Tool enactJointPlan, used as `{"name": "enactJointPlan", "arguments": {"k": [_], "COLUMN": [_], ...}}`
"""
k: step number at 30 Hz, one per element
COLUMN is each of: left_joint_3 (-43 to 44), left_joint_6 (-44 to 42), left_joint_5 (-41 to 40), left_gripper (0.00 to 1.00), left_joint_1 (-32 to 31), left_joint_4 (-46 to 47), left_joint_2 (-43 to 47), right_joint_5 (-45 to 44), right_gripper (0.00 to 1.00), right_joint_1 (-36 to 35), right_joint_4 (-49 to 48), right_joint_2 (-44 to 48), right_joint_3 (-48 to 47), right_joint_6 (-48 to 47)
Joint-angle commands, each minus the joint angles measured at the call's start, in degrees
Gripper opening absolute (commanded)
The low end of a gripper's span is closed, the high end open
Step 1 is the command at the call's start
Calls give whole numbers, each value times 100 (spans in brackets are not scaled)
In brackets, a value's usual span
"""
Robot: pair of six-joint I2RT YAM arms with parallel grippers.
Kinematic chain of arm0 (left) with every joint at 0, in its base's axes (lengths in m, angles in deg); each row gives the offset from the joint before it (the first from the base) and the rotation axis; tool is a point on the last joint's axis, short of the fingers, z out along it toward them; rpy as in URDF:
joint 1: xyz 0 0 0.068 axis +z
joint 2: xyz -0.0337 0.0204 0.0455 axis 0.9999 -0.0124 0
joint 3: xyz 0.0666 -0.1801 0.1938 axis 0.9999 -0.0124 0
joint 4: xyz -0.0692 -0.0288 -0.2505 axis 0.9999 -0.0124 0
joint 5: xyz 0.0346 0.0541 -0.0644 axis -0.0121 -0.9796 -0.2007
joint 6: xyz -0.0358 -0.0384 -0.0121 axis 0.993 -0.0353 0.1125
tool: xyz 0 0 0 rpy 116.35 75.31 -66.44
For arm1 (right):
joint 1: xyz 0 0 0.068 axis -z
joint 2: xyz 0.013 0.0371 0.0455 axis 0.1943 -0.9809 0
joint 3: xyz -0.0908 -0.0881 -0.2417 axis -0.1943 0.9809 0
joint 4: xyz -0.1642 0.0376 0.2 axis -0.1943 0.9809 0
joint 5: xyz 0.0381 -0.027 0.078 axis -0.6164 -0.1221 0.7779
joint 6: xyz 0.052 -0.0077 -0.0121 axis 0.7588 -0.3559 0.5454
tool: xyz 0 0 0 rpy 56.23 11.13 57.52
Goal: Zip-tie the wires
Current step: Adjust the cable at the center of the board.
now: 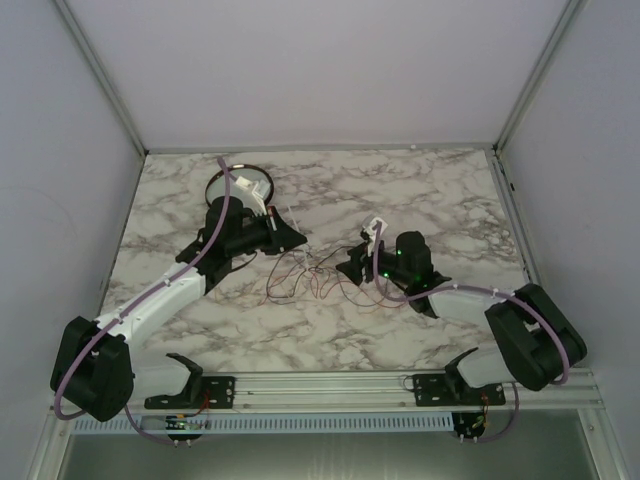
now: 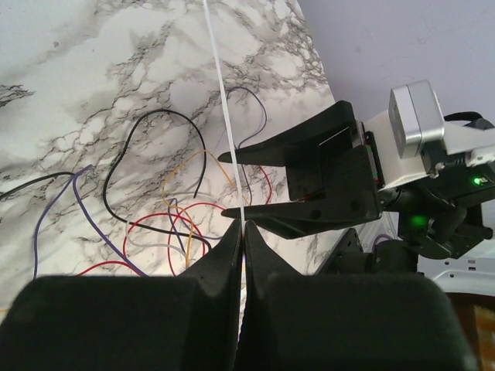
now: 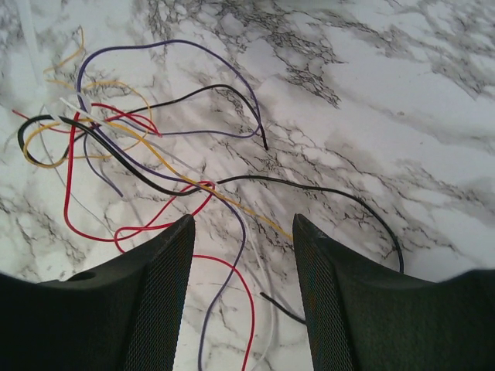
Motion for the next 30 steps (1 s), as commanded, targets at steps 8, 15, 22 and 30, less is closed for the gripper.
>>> {"name": "enactJointPlan", "arguments": {"k": [8,15,22,30], "left_joint_3": [103,84,51,49], "left_joint_6": [6,23,49,85], "left_joint_5": [78,83,65,88], "left_gripper": [0,0,0,0], "left_joint_1": [39,39,39,39], "left_joint_4": [-133,-165,-181,-146], "left_joint_2": [102,124,147,123], "right_joint_5": [128,59,-118,-91], "right_gripper": [52,48,43,36], "right_joint_1": [-447,-590,-643,-716], "right_joint_4": [-963,-1124,-1138,-1057], "right_joint_2": [-759,-1020,-1046,-1340], "right_joint_3": [-218,-386,-449,-677], "right_joint_6": [-1045,-1130,-1250,-1373]}}
